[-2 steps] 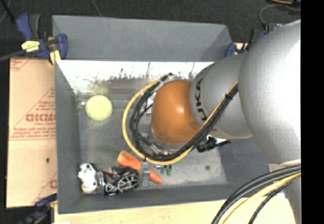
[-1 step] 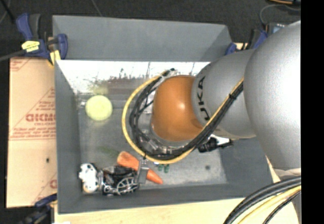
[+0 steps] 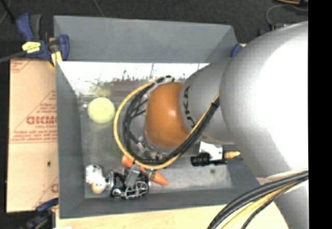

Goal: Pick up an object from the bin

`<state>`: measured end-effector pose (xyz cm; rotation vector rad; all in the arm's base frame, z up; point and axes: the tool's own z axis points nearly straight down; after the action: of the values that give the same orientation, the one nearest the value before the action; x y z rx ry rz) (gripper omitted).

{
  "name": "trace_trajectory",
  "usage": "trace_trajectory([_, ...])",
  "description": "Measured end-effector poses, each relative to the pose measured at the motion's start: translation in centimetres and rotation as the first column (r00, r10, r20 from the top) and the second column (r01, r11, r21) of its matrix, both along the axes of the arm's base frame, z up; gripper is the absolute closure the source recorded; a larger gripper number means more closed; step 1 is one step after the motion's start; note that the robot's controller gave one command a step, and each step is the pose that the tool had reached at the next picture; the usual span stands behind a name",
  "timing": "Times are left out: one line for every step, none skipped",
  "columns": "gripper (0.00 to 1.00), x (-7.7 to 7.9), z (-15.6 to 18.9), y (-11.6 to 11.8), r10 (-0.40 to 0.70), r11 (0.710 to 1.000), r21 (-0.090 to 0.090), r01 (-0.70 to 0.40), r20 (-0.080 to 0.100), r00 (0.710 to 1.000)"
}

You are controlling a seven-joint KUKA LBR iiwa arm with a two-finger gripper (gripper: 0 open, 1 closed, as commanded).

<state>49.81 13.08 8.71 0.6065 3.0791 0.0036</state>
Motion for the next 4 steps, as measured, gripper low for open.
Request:
trace_trajectory([1.00,2.1,-1.6,-0.6,-0.016,1.000,0.000,0.016,0.006,1.000])
trace_trajectory([1.00,2.1,-1.6,-0.6,-0.016,1.000,0.000,0.016,0.006,1.000])
trace_trajectory([1.00,1.9,-1.1,-0.6,-0.016,1.000,-0.001,0.016,-0.001,1.000])
trace_trajectory([1.00,1.8,1.1,-0.7,-0.015,1.000,-0.002,0.015,-0.006,1.000])
